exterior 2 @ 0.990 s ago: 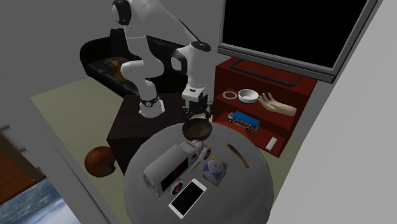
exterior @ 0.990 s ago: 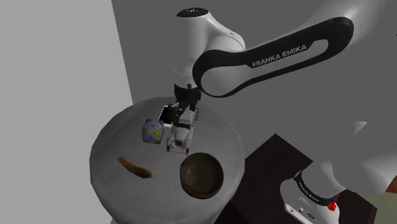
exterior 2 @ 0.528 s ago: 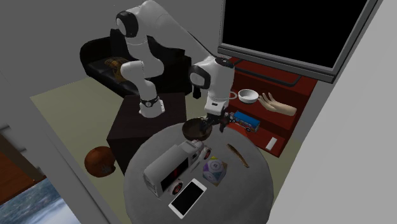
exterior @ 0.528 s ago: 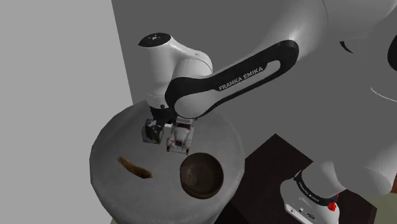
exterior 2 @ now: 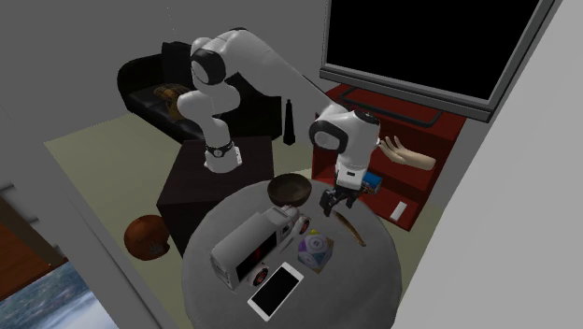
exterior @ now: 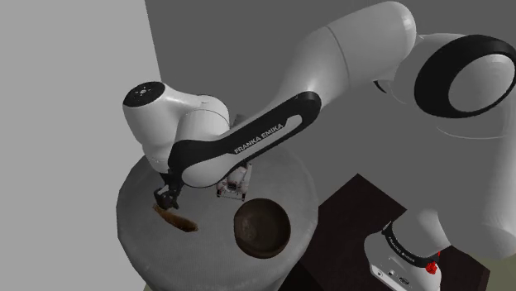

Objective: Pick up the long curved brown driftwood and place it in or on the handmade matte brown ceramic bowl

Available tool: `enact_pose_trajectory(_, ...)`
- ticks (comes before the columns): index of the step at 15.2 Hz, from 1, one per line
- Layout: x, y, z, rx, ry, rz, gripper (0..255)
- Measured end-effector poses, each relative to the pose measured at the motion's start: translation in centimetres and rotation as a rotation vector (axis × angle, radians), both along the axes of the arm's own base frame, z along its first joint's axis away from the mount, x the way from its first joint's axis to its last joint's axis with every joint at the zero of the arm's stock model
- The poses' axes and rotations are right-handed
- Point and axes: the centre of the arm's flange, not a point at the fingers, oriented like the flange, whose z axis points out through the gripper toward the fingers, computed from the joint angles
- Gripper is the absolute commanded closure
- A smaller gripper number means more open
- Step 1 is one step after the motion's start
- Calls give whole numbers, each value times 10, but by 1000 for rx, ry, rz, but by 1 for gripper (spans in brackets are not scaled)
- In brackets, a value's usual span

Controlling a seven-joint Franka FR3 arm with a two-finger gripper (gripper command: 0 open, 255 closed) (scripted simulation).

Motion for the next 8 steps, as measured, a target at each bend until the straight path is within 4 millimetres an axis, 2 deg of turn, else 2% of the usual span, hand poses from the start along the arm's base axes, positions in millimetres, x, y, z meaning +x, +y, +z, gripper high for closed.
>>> enact_pose_trajectory(3,2,29,-20,-13,5,24,0)
enact_pose_trajectory(8,3,33,-45,-16,6,28,0)
